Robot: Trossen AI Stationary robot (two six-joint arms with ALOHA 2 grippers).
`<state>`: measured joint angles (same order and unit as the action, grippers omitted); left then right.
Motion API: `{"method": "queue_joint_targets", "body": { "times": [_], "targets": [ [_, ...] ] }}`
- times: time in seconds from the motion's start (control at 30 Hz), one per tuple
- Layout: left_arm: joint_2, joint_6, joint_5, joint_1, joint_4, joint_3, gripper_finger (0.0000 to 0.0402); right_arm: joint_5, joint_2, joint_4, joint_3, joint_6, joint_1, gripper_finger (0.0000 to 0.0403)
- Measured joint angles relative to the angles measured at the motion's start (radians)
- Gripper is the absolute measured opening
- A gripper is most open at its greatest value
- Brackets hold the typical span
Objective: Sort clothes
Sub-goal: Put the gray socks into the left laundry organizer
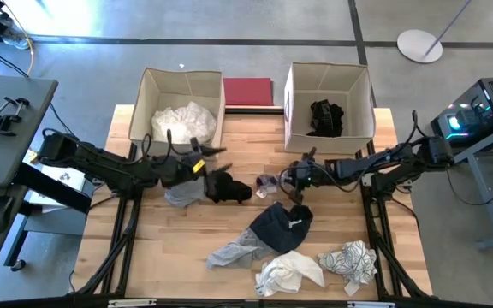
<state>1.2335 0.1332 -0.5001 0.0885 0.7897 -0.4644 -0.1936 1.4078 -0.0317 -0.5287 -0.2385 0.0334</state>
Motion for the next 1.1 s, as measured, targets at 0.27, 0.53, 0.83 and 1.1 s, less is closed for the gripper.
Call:
{"method": "queue_joint_targets", "body": {
  "times": [0.27,0.53,0.83,1.1],
  "targets": [
    [0.001,0.067,0.287,-0.087,0.013,-0.039,0.0241,-0.058,0.000,-0.332,-0.041,0.240,0.008,0.0010],
    [0.119,0.071,0.431,-0.150,-0.081,-0.134,0.0241,0.062,0.000,-0.602,-0.041,0.352,0.060,0.0009],
    [0.333,0.027,0.400,-0.214,-0.082,-0.230,0.0241,0.194,0.000,-0.612,-0.041,0.352,0.076,0.0011],
    [0.414,0.079,0.499,-0.213,-0.099,-0.306,0.0178,0.194,0.000,-0.603,-0.041,0.345,0.072,0.0012]
  ]
}}
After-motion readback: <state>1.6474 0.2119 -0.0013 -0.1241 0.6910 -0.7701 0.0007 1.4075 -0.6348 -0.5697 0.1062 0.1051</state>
